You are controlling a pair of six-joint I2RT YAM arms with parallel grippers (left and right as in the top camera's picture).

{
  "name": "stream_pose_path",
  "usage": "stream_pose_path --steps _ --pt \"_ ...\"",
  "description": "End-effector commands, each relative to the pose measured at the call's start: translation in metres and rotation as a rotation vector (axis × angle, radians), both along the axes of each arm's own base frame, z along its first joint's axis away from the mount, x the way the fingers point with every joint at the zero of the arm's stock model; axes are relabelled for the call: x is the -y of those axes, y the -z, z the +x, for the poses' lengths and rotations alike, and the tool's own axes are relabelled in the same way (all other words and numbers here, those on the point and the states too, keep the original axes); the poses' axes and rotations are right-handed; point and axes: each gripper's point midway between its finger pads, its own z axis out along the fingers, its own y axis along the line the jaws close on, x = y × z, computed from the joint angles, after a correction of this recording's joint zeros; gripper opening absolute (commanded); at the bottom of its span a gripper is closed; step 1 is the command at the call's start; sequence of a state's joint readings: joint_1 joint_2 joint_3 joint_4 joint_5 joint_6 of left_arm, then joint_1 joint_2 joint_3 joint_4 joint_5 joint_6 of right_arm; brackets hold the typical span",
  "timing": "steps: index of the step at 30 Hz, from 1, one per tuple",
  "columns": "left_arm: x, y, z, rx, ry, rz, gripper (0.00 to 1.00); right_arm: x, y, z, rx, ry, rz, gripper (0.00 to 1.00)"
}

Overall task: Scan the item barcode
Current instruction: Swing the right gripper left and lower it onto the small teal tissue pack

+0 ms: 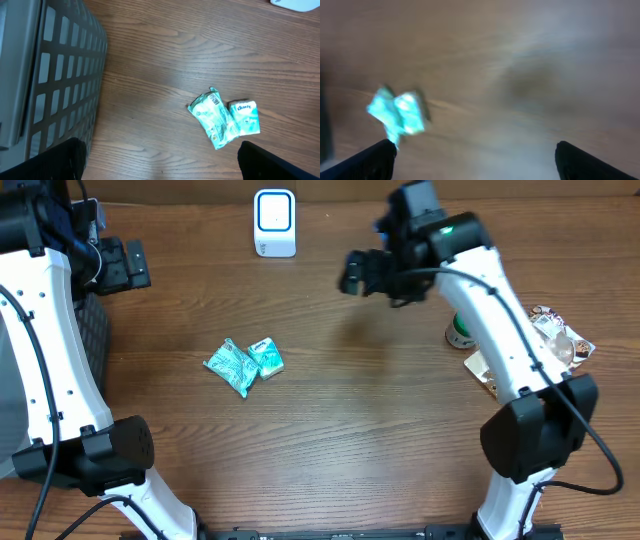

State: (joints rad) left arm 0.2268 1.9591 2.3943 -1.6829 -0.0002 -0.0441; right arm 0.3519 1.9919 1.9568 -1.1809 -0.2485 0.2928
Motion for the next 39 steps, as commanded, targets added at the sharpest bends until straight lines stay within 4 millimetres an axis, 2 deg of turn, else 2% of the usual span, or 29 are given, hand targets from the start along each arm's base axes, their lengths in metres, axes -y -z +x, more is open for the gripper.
stream_pose_path --steps 1,4,8,10,15,20,24,25,32,39 --pt "0.002 -0.002 0.0 0.004 0.022 0.007 0.99 -0.046 0.018 -0.01 -0.02 -0.059 0.048 0.86" --pt "0.002 -0.002 0.0 0.004 0.022 0.007 0.99 -0.07 0.038 -0.016 -0.048 -0.077 0.053 0.72" --pt "0.002 -0.002 0.0 0.004 0.022 0.007 1.0 -0.1 0.068 -0.032 -0.118 -0.15 0.098 0.59" --pt "0.002 -0.002 0.0 0.004 0.023 0.007 0.99 -0.112 0.082 -0.038 -0.152 -0.176 0.109 0.58" --pt "0.002 -0.002 0.0 0.004 0.022 0.007 1.0 -0.126 0.111 -0.05 -0.221 -0.209 0.109 0.52" --pt "0.002 -0.002 0.0 0.004 0.022 0.007 0.99 -0.14 0.127 -0.06 -0.258 -0.247 0.125 0.4" --pt "0.002 -0.002 0.0 0.004 0.022 0.007 0.99 -0.154 0.142 -0.066 -0.26 -0.275 0.122 0.39" --pt "0.002 -0.002 0.0 0.004 0.022 0.007 0.99 -0.157 0.148 -0.069 -0.271 -0.278 0.117 0.39" --pt "0.002 -0.002 0.0 0.004 0.022 0.007 0.99 -0.155 0.154 -0.07 -0.285 -0.259 0.107 0.35" --pt "0.002 -0.002 0.0 0.004 0.022 0.007 1.0 -0.155 0.169 -0.073 -0.287 -0.256 0.117 0.34"
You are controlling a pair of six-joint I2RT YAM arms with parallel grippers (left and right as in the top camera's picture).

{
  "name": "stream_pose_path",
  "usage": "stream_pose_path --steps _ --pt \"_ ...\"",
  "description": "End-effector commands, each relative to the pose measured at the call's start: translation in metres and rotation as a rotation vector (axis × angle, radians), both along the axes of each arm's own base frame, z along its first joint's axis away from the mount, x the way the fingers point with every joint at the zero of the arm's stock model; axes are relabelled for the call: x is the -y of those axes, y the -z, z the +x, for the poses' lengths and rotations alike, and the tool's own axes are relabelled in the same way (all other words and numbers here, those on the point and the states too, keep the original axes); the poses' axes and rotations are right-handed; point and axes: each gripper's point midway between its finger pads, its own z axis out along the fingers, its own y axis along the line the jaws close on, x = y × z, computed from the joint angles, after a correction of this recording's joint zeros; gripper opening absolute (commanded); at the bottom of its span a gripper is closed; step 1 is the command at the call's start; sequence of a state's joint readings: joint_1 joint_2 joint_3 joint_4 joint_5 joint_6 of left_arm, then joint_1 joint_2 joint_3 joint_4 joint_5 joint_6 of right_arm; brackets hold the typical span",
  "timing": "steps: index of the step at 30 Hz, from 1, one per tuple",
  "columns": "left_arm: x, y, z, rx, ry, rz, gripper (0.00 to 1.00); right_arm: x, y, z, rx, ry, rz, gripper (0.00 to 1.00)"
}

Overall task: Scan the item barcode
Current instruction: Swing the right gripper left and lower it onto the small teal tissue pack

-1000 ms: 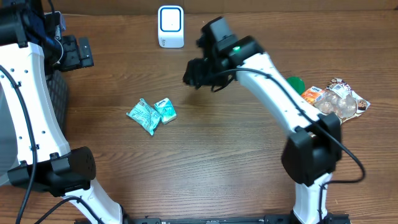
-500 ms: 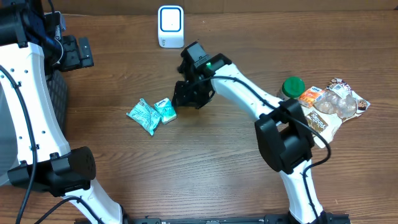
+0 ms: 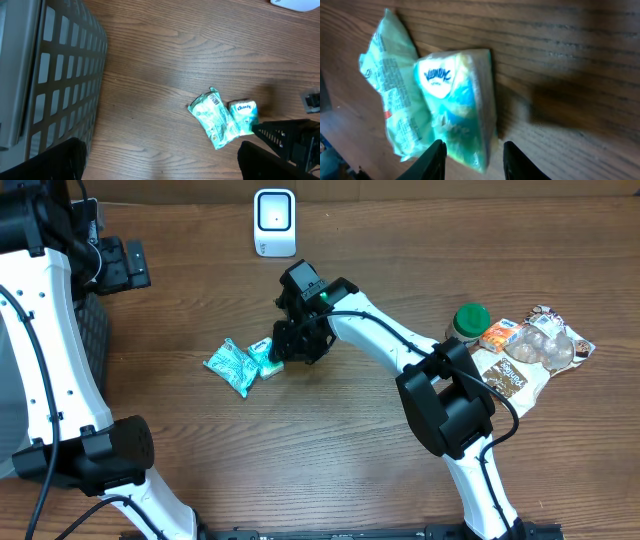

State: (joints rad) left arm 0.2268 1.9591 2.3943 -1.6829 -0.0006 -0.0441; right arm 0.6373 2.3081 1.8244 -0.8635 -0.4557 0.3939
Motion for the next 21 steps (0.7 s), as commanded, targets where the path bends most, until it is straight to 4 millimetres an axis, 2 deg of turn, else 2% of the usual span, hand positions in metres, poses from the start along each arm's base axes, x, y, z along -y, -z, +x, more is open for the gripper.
stream_pose_path --steps 1,10,14,17,21 --pt "0.002 -0.002 0.0 0.004 0.022 0.007 1.0 0.003 0.015 -0.008 -0.038 0.003 -0.004 0.33" --pt "0.002 -0.002 0.0 0.004 0.022 0.007 1.0 0.002 0.016 -0.012 -0.064 0.014 0.006 0.16" --pt "0.002 -0.002 0.0 0.004 0.022 0.007 1.0 -0.001 0.015 -0.011 -0.065 0.029 0.012 0.17" --pt "0.002 -0.002 0.0 0.004 0.022 0.007 1.0 -0.004 0.015 -0.011 -0.055 0.028 0.013 0.28" --pt "0.002 -0.002 0.0 0.004 0.022 0.007 1.0 -0.008 0.02 -0.016 -0.052 0.017 0.014 0.29"
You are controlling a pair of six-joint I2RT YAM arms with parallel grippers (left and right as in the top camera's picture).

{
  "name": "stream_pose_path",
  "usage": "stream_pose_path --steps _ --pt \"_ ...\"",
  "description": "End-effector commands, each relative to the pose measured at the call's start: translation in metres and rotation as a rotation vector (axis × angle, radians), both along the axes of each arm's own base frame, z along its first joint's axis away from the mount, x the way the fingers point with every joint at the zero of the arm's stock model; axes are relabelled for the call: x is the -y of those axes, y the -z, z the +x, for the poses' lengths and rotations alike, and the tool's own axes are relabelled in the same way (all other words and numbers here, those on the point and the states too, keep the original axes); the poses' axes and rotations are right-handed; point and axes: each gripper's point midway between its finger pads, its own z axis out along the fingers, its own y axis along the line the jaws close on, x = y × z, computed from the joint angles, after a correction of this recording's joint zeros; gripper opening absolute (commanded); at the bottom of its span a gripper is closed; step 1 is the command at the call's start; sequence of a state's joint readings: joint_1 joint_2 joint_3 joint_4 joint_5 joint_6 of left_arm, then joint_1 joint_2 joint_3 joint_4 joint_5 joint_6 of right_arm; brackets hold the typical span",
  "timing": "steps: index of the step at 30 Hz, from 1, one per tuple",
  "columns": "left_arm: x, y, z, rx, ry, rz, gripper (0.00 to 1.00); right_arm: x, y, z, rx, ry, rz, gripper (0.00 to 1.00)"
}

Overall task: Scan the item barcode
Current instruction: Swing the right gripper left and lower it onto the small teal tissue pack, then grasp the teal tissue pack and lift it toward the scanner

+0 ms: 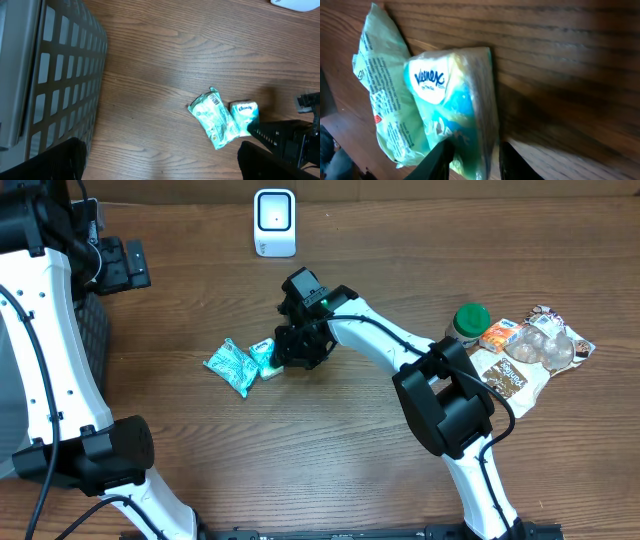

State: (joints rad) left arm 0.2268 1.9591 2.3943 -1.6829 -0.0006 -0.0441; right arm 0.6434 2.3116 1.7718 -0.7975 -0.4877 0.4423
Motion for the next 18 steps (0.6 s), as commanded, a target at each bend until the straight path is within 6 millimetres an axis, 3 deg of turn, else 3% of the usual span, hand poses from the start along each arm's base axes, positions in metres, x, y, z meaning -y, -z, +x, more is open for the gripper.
stream_pose_path --steps 1,6,11,18 --pt "0.002 -0.002 0.0 0.004 0.022 0.007 1.0 -0.002 0.011 -0.011 -0.017 -0.01 -0.016 0.28" --pt "0.002 -0.002 0.0 0.004 0.022 0.007 1.0 0.001 0.013 -0.009 -0.021 -0.003 -0.018 0.04" --pt "0.002 -0.002 0.0 0.004 0.022 0.007 1.0 0.021 0.0 -0.002 -0.082 0.025 0.018 0.04" --pt "0.002 -0.002 0.0 0.004 0.022 0.007 0.99 0.068 -0.058 0.008 -0.113 -0.046 0.175 0.04"
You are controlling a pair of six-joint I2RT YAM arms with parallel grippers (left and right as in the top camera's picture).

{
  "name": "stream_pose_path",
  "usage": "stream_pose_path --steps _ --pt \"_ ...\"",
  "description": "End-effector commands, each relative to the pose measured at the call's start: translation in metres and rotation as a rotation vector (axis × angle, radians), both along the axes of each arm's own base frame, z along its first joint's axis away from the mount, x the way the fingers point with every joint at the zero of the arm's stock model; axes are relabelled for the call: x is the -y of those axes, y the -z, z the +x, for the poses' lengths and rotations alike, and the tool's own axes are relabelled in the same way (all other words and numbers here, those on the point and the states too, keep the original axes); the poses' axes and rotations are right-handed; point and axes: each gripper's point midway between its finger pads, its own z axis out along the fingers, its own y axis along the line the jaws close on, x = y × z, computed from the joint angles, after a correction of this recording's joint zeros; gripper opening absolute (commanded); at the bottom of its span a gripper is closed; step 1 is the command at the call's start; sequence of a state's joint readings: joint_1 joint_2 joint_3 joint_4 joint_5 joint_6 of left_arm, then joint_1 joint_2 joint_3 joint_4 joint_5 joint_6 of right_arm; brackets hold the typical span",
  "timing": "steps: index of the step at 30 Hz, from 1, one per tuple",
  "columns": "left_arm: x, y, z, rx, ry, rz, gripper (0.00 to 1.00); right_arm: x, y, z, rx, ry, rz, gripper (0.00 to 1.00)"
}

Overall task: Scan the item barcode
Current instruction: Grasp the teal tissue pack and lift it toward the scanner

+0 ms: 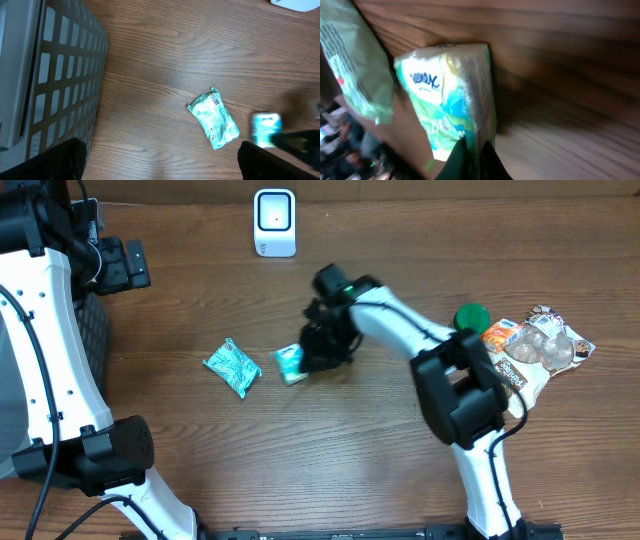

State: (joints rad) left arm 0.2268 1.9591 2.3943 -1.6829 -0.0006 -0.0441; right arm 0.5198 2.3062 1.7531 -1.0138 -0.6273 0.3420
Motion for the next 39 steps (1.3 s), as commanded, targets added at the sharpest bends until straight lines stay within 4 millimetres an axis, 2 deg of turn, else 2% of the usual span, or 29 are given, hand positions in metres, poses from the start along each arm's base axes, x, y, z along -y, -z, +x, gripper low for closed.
stream_pose_path --steps 1,4,7,9,12,23,29,33,37,39 --pt "0.002 -0.002 0.0 0.004 0.022 0.007 0.99 0.022 -0.065 0.025 0.102 -0.043 0.203 0.04" --pt "0.002 -0.002 0.0 0.004 0.022 0.007 1.0 0.043 -0.087 0.03 0.104 -0.042 0.319 0.04" --pt "0.002 -0.002 0.0 0.004 0.022 0.007 1.0 0.045 -0.115 0.03 0.095 -0.051 0.52 0.04" --pt "0.002 -0.002 0.0 0.004 0.022 0.007 0.99 0.045 -0.143 0.029 0.091 -0.048 0.692 0.04" --pt "0.002 -0.002 0.0 0.004 0.022 0.007 0.99 0.051 -0.171 0.03 0.077 -0.015 0.845 0.04" --pt "0.002 -0.002 0.0 0.004 0.022 0.007 1.0 0.082 -0.222 0.034 0.016 0.123 0.979 0.04" --pt "0.002 -0.002 0.0 0.004 0.022 0.007 0.99 0.09 -0.261 0.022 0.112 0.089 0.998 0.04" --pt "0.002 -0.002 0.0 0.004 0.022 0.007 0.99 0.093 -0.294 0.006 0.199 0.044 1.014 0.04" --pt "0.002 -0.002 0.0 0.004 0.022 0.007 1.0 0.094 -0.312 -0.005 0.244 0.02 1.018 0.04" --pt "0.002 -0.002 0.0 0.004 0.022 0.007 1.0 0.095 -0.314 -0.008 0.246 0.019 1.004 0.04"
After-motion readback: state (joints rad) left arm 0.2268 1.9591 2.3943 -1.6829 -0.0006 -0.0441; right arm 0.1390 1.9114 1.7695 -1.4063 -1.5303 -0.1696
